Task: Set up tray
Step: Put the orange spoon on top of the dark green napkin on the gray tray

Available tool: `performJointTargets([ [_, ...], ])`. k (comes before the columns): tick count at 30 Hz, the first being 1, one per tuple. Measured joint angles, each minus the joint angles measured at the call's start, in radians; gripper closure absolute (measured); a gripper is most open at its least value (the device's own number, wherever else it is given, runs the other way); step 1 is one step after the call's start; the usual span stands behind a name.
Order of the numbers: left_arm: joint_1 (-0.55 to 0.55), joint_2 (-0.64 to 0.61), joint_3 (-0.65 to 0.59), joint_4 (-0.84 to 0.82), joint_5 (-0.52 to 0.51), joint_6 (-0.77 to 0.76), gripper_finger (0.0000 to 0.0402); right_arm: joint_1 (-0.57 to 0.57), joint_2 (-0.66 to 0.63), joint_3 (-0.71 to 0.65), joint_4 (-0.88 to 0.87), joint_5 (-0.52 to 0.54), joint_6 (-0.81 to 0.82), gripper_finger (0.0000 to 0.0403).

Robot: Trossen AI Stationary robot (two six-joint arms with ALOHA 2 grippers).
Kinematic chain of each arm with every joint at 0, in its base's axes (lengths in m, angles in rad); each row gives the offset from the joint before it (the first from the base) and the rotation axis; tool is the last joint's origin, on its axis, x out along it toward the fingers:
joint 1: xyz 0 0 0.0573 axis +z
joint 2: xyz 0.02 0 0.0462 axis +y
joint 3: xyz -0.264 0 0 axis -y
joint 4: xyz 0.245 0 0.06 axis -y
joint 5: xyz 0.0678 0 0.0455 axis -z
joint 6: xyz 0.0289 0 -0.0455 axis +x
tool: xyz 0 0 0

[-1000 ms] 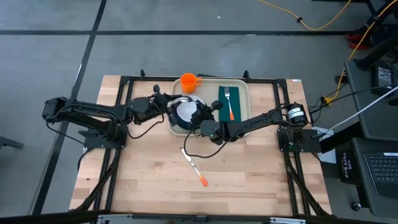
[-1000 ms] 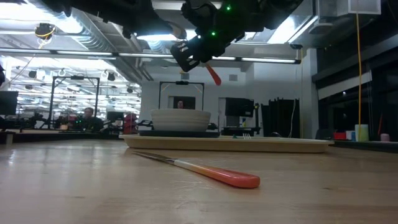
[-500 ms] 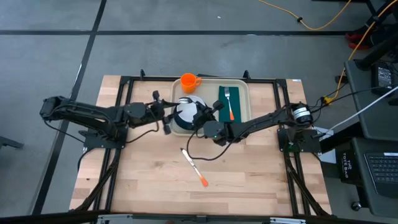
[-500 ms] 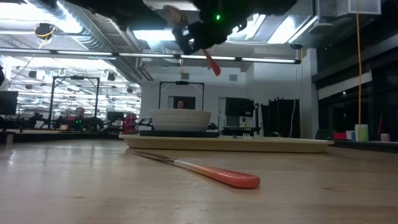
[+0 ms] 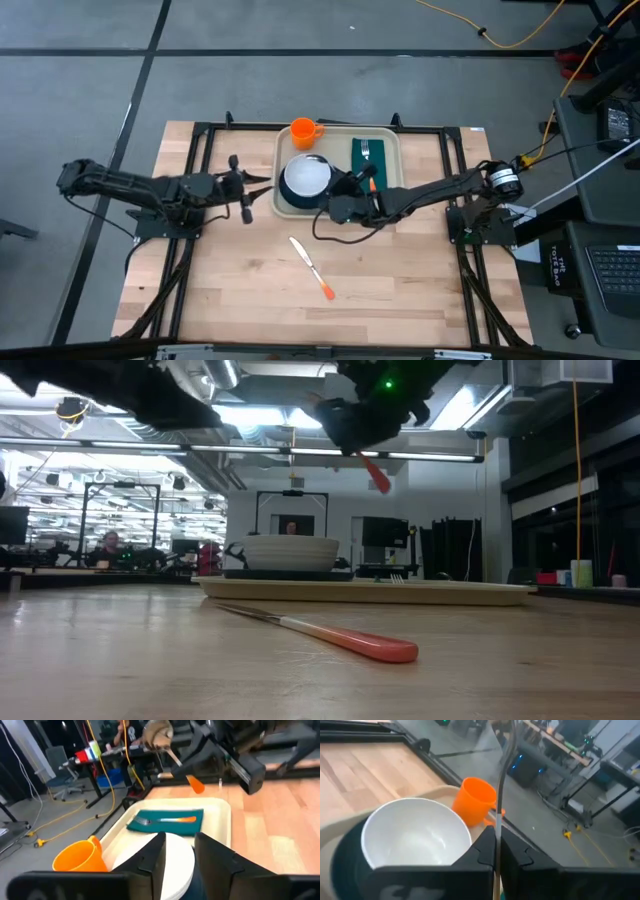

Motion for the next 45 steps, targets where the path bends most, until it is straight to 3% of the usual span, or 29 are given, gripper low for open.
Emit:
performJointTargets([
  [8, 0.0, -0.125, -0.115, 0.068, 0.1, 0.035, 0.0352, 0.0, 0.0, -0.02, -0.046, -0.039, 0.122, 0.0392],
  [19, 0.005, -0.295, -0.218, 0.065, 0.133, 0.037, 0.0399, 0.0, 0.001, -0.053, -0.054, -0.136, 0.192, 0.0391],
  [29, 0.005, -0.364, -0.261, 0.061, 0.156, 0.054, 0.0399, -0.043, -0.039, -0.053, -0.141, -0.4, 0.268, 0.0391],
  [37, 0.005, -0.364, -0.261, 0.063, 0.154, 0.113, 0.0399, -0.143, -0.148, -0.053, -0.194, -0.582, 0.312, 0.0391],
  [45, 0.005, -0.364, -0.261, 0.064, 0.154, 0.114, 0.0399, -0.264, -0.159, -0.053, -0.214, -0.735, 0.423, 0.0391],
])
